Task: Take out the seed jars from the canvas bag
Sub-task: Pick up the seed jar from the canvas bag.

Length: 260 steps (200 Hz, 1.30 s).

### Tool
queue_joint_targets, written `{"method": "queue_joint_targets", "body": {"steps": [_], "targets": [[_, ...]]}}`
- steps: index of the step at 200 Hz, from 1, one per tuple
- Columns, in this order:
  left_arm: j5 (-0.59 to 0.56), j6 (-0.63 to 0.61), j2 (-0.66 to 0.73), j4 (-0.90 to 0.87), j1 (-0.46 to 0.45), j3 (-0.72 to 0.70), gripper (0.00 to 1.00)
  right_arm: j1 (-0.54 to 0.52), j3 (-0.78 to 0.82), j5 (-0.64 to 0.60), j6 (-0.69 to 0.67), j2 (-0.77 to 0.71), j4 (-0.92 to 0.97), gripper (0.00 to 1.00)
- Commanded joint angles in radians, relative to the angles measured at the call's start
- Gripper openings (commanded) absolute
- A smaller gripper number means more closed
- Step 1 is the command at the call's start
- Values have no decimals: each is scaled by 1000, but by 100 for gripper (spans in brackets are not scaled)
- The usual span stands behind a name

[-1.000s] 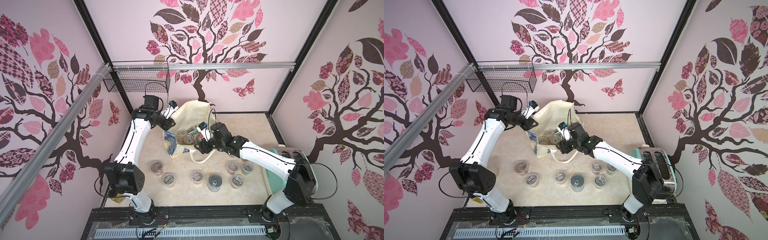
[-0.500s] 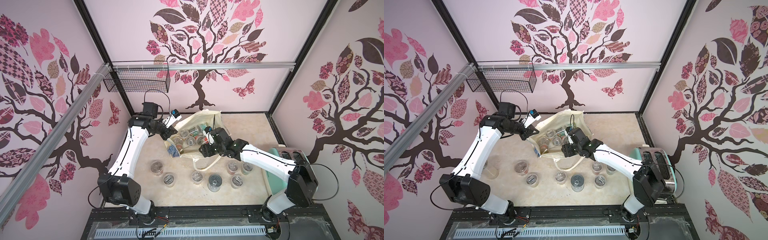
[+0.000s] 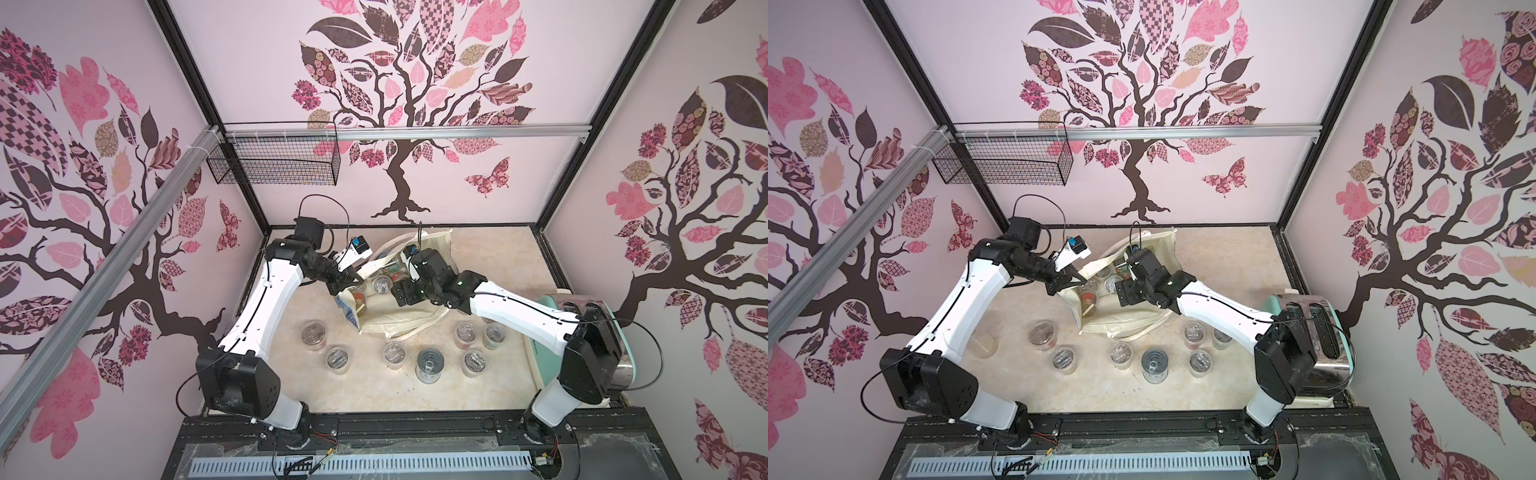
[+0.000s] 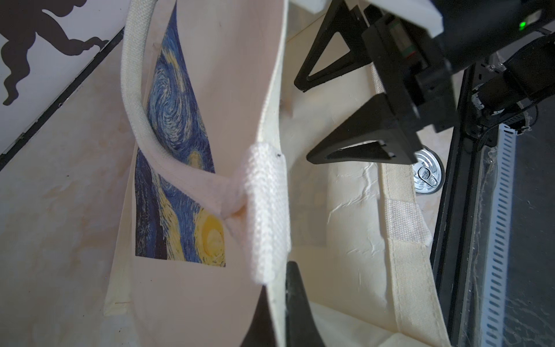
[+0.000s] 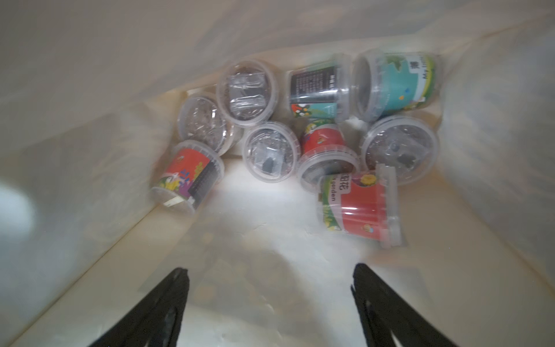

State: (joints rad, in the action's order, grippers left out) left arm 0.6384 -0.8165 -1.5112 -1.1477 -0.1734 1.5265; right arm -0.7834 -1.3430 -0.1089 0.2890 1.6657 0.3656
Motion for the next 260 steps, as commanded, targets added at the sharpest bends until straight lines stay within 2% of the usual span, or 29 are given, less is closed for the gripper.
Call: {"method": "queue_joint_targets", "body": {"steps": [1, 41, 94, 155, 192, 260], "targets": [[41, -30, 25, -24, -10, -20, 0, -2, -39, -156, -2, 78, 56, 93], [24, -23, 28, -27, -10, -4, 0, -2, -76, -288, -40, 172, 73, 100], [27, -18, 29, -33, -10, 7, 0, -2, -171, -350, -86, 295, 60, 100], [24, -22, 32, -38, -9, 17, 0, 5, -228, -344, -100, 389, 85, 99], [23, -19, 34, -39, -10, 21, 0, 17, -237, -383, -94, 415, 93, 94], [13, -4, 32, -35, -10, 33, 0, 35, -185, -459, -70, 393, 50, 75]]}}
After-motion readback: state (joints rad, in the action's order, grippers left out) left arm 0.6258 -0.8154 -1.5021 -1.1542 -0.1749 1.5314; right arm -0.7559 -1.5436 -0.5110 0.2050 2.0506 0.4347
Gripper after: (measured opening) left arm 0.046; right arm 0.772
